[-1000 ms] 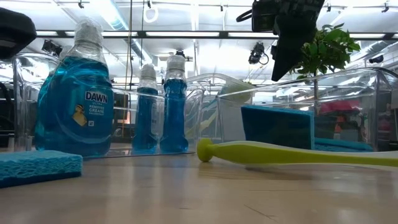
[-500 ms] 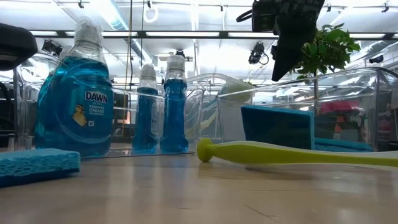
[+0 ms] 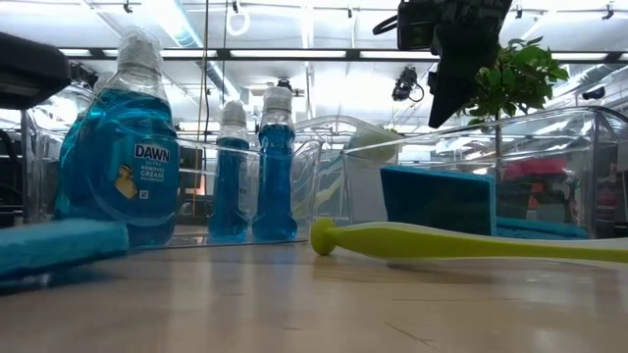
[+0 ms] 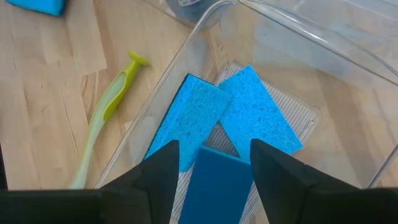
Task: Pick & Place Kitchen Sink Supplies
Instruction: Put the blue sponge into the right transparent bin
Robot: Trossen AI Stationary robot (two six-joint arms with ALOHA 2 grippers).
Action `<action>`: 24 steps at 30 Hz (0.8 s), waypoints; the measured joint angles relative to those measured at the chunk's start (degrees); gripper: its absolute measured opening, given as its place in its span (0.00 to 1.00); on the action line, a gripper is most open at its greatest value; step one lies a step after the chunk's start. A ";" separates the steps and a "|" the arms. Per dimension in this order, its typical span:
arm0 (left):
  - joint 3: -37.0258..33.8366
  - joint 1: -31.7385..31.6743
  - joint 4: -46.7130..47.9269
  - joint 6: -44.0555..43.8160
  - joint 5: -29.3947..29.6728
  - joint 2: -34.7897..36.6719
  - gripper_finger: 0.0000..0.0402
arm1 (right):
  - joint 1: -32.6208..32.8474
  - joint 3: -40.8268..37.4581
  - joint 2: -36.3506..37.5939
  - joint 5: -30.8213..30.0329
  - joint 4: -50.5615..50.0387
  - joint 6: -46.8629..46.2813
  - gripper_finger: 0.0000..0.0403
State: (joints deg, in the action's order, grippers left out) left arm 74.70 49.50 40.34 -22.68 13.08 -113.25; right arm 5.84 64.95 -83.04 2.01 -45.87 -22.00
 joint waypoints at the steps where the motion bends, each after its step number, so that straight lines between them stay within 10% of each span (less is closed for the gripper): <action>1: 0.51 -0.27 0.91 0.02 0.24 0.04 0.01 | -0.01 0.00 0.01 0.15 -0.02 0.00 0.49; 24: 24.45 -7.04 25.31 13.53 9.87 1.57 0.00 | 0.00 0.02 2.87 5.13 2.17 0.32 0.49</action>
State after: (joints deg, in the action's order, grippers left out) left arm 99.15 42.47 65.65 -9.15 22.94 -111.68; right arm 5.85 64.97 -80.17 7.14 -43.70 -21.68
